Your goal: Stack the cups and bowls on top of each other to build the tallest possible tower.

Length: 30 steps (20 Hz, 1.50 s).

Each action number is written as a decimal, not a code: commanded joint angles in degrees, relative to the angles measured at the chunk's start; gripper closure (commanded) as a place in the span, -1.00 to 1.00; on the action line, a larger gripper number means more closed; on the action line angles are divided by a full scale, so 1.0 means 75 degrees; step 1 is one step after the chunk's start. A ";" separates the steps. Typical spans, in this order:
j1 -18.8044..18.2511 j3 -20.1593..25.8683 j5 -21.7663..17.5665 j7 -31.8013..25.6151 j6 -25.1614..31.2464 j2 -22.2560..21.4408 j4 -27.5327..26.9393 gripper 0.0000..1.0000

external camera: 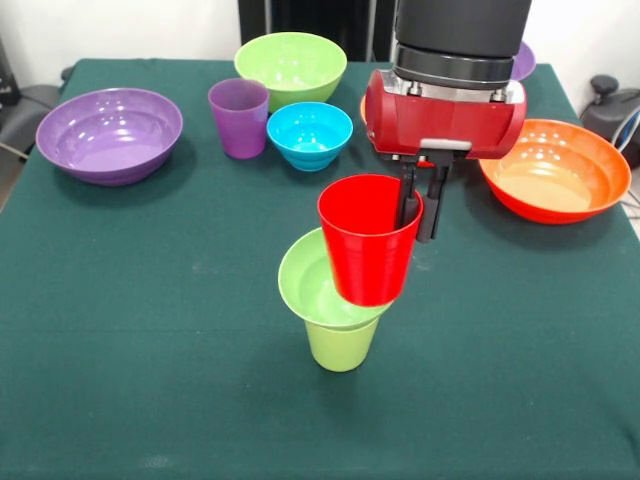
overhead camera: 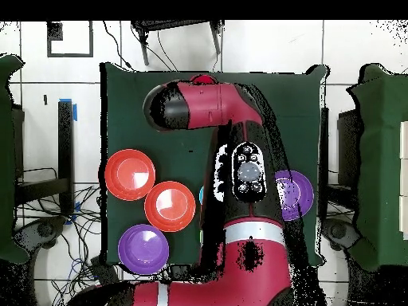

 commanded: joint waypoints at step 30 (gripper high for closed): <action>-0.0375 0.0346 -0.0609 -0.0098 -0.1274 0.0010 0.1692 1.00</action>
